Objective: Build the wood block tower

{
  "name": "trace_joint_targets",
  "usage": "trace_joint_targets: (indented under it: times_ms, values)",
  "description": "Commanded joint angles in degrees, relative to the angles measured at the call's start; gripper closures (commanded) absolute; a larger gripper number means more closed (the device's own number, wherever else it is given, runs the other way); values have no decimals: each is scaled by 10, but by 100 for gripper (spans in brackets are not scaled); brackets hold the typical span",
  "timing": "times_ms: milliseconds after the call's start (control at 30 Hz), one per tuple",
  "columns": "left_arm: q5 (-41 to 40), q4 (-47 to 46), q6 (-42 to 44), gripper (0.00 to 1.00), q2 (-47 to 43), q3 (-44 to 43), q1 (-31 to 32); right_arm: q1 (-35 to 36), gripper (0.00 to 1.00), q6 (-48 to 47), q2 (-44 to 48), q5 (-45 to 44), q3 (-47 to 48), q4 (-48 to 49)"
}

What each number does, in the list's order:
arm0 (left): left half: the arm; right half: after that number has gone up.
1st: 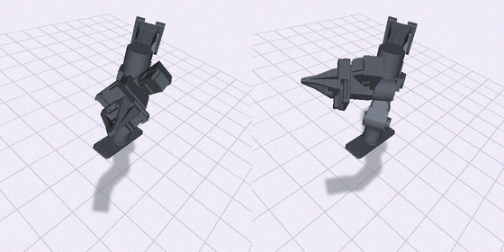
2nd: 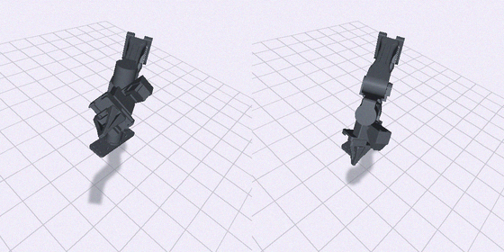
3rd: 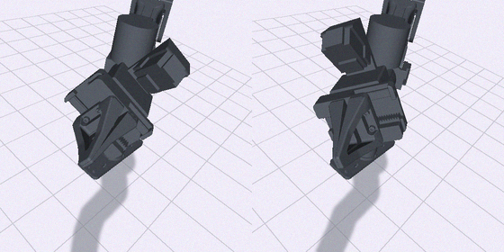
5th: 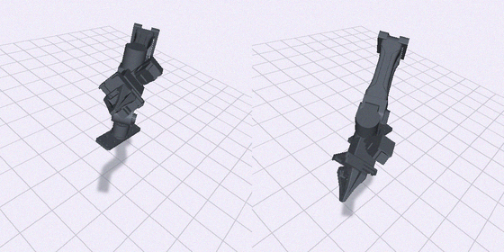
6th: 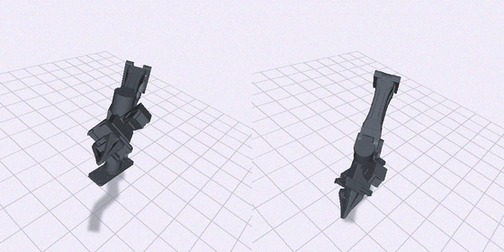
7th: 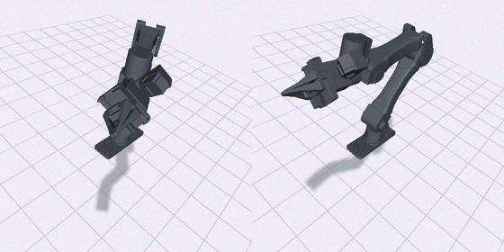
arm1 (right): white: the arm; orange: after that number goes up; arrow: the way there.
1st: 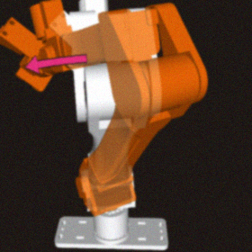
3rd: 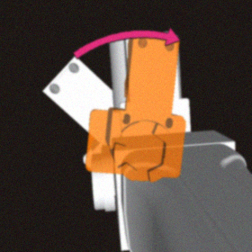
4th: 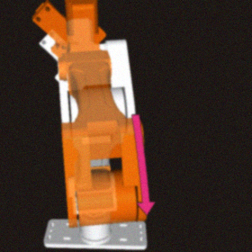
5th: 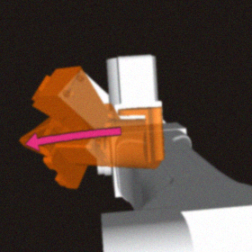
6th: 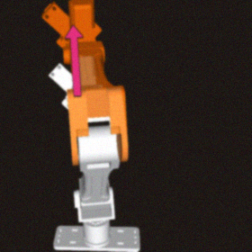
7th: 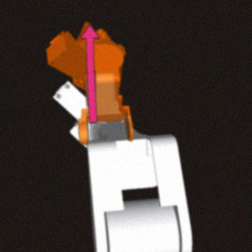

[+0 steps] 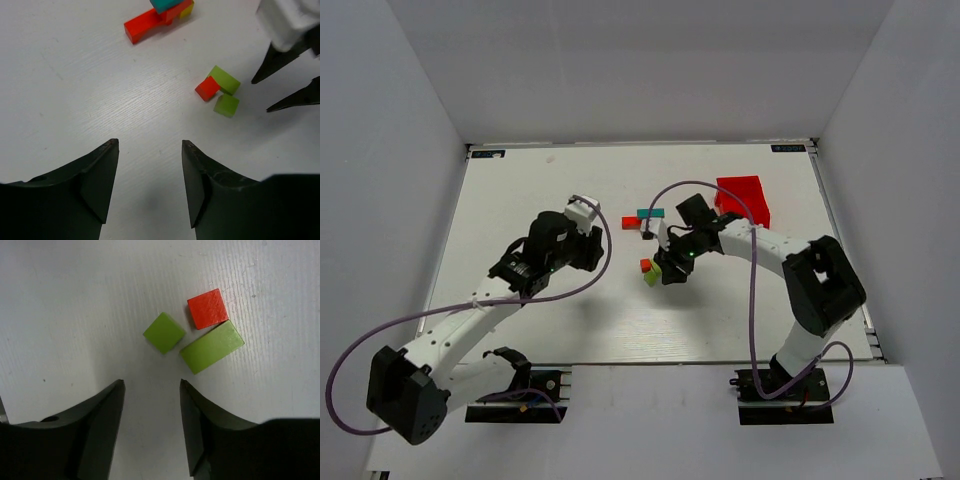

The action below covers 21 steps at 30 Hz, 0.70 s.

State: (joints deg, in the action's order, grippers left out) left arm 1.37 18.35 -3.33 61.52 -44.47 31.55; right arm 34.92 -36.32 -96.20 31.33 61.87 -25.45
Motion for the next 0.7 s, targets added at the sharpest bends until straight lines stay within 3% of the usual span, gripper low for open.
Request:
trace_joint_targets:
  times_ms: [0,100,333,667]
  values:
    - [-39,-7,2,36,-59,-17,-3,20,44,79,-20,-20,43,30]
    - [-46,-19,-4,35,-90,-5,-3,35,29,127,-36,-43,60,41]
    - [-41,-19,-4,35,-90,-5,-3,63,34,215,-58,-118,74,63]
    - [-41,-19,-4,35,-95,-5,-3,117,36,244,-79,-228,63,79]
